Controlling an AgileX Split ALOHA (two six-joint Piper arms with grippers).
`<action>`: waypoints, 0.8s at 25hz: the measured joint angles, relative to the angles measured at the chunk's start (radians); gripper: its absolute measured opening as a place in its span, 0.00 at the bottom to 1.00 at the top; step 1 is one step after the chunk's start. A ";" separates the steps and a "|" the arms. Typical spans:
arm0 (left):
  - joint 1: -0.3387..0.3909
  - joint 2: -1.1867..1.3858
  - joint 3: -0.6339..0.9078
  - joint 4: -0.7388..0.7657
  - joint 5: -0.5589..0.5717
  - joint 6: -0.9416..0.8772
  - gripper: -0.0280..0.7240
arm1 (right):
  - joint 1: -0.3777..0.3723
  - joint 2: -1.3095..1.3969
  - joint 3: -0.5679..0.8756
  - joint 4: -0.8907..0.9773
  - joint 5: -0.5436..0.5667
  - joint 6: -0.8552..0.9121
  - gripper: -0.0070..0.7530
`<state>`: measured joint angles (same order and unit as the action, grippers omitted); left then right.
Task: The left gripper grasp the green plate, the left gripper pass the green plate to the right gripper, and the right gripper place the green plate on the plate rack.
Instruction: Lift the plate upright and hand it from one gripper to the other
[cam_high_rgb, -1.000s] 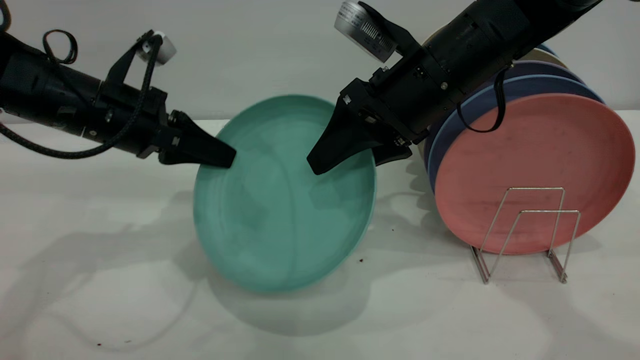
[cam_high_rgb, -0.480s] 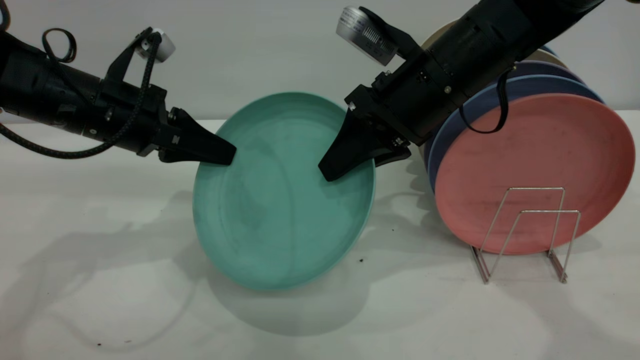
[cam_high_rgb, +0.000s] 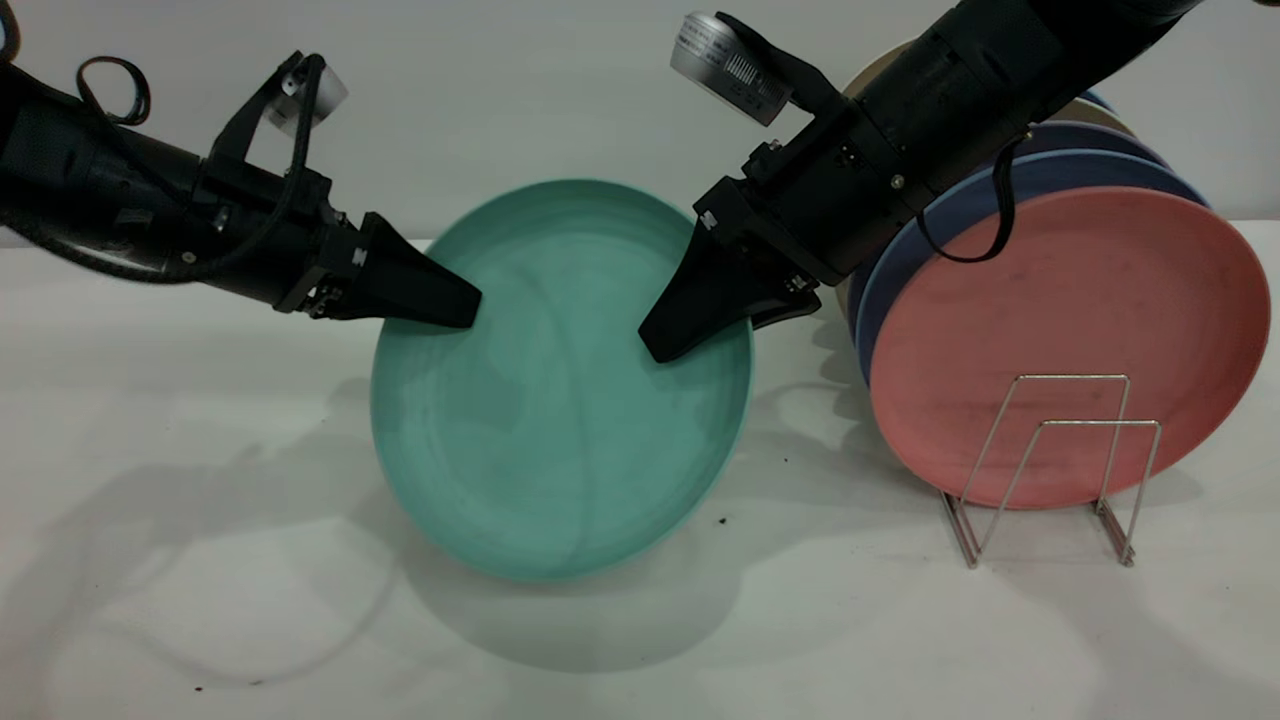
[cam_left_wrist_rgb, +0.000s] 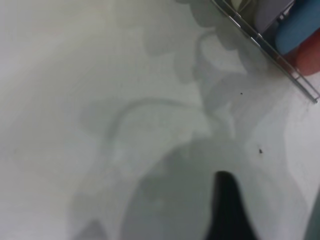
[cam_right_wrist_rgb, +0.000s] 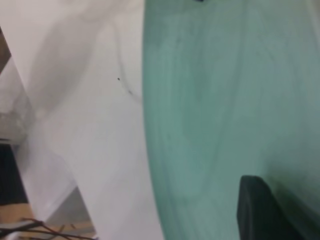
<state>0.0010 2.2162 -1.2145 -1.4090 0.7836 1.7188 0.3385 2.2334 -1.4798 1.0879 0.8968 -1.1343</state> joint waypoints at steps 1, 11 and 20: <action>0.000 0.000 0.000 0.000 0.008 -0.020 0.83 | -0.001 -0.001 0.000 -0.004 -0.006 -0.021 0.22; 0.058 -0.120 0.001 0.284 0.149 -0.280 0.93 | -0.011 -0.071 -0.001 -0.137 -0.050 -0.183 0.14; 0.128 -0.270 0.001 0.384 0.145 -0.353 0.81 | -0.037 -0.148 -0.002 -0.245 -0.041 -0.267 0.14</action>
<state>0.1289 1.9461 -1.2137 -1.0249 0.9283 1.3654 0.3014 2.0858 -1.4817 0.8427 0.8562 -1.4011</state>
